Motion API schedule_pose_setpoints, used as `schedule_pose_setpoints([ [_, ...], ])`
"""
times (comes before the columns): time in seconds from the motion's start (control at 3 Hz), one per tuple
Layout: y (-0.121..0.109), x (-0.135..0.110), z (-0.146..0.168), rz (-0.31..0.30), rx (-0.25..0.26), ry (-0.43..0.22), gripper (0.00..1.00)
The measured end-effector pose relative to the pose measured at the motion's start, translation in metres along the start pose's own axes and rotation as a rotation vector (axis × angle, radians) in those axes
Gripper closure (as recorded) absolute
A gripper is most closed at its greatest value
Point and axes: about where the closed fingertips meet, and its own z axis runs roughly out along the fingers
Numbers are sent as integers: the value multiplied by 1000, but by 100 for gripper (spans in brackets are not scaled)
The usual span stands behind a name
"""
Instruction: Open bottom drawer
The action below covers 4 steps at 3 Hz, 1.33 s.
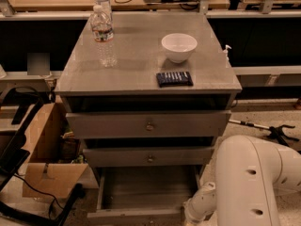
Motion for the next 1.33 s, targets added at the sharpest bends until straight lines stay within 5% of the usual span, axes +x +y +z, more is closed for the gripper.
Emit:
schedule_pose_setpoints([
  [0.33, 37, 15, -2, 96, -48, 6, 65],
  [0.67, 36, 14, -4, 97, -49, 6, 89],
  [1.0, 36, 14, -6, 97, -49, 6, 100],
  [1.33, 35, 13, -8, 97, -49, 6, 100],
])
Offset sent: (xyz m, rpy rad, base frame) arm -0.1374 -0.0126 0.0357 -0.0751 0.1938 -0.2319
